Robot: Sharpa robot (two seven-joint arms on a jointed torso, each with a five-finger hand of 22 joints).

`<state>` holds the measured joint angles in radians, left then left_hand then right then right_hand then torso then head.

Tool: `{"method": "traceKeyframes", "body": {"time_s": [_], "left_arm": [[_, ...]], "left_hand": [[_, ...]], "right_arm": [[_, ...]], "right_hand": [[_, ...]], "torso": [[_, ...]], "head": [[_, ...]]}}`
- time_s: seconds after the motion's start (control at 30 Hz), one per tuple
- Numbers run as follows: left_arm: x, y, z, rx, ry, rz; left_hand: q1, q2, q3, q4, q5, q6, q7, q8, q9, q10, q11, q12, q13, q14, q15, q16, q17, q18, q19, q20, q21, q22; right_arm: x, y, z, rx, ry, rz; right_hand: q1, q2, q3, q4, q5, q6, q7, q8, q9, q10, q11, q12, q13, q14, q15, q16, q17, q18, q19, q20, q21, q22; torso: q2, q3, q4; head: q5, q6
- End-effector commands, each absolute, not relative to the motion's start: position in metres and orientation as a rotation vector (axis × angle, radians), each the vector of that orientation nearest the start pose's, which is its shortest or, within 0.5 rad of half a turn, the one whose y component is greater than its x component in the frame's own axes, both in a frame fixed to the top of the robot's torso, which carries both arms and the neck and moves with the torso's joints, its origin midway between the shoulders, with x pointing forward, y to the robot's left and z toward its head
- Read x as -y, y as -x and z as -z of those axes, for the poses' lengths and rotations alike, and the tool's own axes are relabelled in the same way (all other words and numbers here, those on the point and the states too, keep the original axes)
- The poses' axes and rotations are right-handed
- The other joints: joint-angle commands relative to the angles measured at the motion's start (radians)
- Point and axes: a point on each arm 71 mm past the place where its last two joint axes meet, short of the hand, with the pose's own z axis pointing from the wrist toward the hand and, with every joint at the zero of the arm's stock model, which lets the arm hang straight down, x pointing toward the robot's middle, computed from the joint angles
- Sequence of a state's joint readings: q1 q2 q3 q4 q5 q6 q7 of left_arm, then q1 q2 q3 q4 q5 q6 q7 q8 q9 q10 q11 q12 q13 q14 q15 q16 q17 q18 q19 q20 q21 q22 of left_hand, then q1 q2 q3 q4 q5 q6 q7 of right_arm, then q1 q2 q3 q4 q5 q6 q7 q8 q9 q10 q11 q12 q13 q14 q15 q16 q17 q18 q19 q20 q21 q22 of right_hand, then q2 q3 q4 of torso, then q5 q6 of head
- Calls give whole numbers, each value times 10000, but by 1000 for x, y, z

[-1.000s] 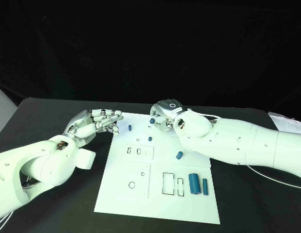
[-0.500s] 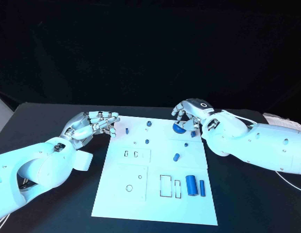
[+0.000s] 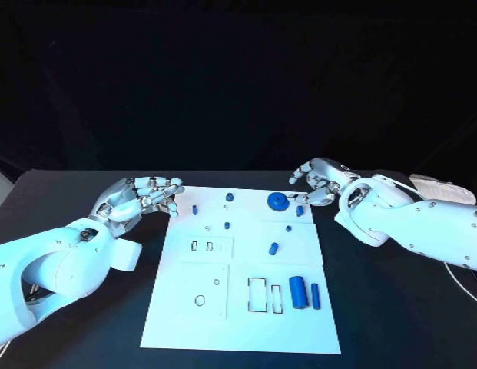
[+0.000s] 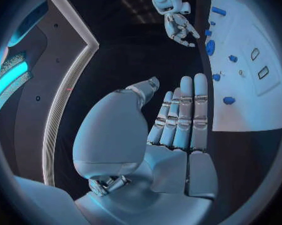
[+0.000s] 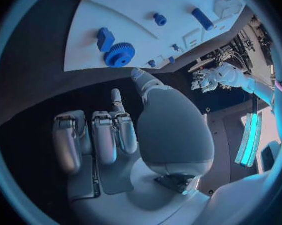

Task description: Assemble the parts on the task board

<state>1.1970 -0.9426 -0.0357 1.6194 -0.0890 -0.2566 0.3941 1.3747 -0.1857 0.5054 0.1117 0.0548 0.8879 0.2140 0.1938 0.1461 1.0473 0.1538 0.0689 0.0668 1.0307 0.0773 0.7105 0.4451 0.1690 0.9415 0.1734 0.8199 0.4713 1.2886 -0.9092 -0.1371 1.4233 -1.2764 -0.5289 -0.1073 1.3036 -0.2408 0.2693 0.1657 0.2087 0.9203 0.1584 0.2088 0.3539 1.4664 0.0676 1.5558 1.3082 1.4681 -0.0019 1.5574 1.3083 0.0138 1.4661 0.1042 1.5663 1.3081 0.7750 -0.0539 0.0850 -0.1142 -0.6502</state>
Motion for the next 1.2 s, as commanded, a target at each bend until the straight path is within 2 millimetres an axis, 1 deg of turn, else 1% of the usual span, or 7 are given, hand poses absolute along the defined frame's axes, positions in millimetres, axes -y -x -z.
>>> {"method": "traceKeyframes", "body": {"time_s": [0.03, 0.2, 0.43, 0.57, 0.87, 1.03, 1.2], "left_arm": [[-222, -469, 167, -14565, 9936, 16140], [-222, -470, 167, -14589, 9940, 16100], [-222, -470, 168, -14600, 9950, 16039], [-223, -470, 168, -14603, 9957, 16016], [-222, -471, 168, -14632, 9952, 16036], [-223, -471, 168, -14635, 9957, 16027], [-222, -471, 168, -14651, 9959, 16033]], "left_hand": [[35, 68, 58, -26, -23, -67, -22, -47, -14, -83, -10, -33, -10, -73, 24, 44, -10, 128, -68, -24, 60, 16], [32, 73, 68, -29, -23, -60, -27, -42, -12, -76, -14, -27, -8, -76, 23, 47, -11, 128, -80, -22, 77, 26], [24, 75, 71, -28, -23, -57, -27, -41, -12, -74, -14, -24, -7, -76, 23, 49, -11, 128, -87, -21, 86, 31], [24, 75, 71, -28, -23, -57, -27, -41, -12, -74, -14, -24, -7, -76, 23, 49, -11, 128, -87, -21, 86, 31], [22, 76, 75, -29, -23, -57, -26, -41, -12, -74, -14, -23, -7, -76, 22, 51, -12, 129, -92, -21, 93, 35], [22, 76, 75, -29, -23, -57, -26, -41, -12, -74, -14, -23, -7, -76, 22, 51, -12, 129, -92, -21, 93, 35], [22, 76, 75, -29, -23, -57, -26, -41, -12, -74, -14, -23, -7, -76, 22, 51, -12, 129, -92, -21, 93, 35]], "right_arm": [[275, -510, 176, -15919, -1587, -4832], [270, -512, 180, -15982, -1697, -4457], [261, -512, 193, -16209, -1876, -4196], [258, -513, 196, -16212, -1954, -4135], [257, -517, 199, -16249, -2121, -3935], [254, -518, 199, -16239, -2155, -3971], [252, -518, 199, -16217, -2238, -4045]], "right_hand": [[98, 101, -189, 82, -38, -119, 5, 45, 13, 971, 101, 88, 2552, 965, 69, 58, 2352, -138, 1047, 51, 45, 2627], [213, 186, -338, 186, 117, -143, 9, 102, 21, 1023, 107, 133, 2606, 971, 75, 66, 2380, -138, 1047, 60, 45, 2627], [250, 230, -464, 299, 135, -148, 7, 150, 27, 1044, 106, 150, 2626, 978, 77, 75, 2411, -138, 1047, 63, 45, 2627], [263, 243, -477, 315, 140, -147, 6, 158, 28, 1044, 106, 150, 2626, 981, 76, 78, 2422, -138, 1047, 63, 45, 2627], [280, 282, -513, 370, 141, -139, 3, 180, 31, 1044, 104, 150, 2626, 974, 75, 71, 2394, -138, 1047, 63, 45, 2627], [281, 287, -518, 379, 142, -138, 3, 184, 31, 1044, 103, 150, 2626, 976, 75, 73, 2401, -138, 1047, 63, 45, 2627], [249, 367, -605, 555, 194, -130, -3, 225, 32, 1044, 99, 150, 2626, 971, 72, 67, 2380, -138, 1047, 62, 45, 2627]], "torso": [[27, 20, 12], [22, 4, 67], [76, 48, 109], [96, 61, 119], [86, 52, 108], [88, 65, 103], [80, 57, 121]], "head": [[-37, -41], [-58, -120], [-30, -173], [-54, -179], [-57, -216], [-30, -227], [-34, -242]]}}
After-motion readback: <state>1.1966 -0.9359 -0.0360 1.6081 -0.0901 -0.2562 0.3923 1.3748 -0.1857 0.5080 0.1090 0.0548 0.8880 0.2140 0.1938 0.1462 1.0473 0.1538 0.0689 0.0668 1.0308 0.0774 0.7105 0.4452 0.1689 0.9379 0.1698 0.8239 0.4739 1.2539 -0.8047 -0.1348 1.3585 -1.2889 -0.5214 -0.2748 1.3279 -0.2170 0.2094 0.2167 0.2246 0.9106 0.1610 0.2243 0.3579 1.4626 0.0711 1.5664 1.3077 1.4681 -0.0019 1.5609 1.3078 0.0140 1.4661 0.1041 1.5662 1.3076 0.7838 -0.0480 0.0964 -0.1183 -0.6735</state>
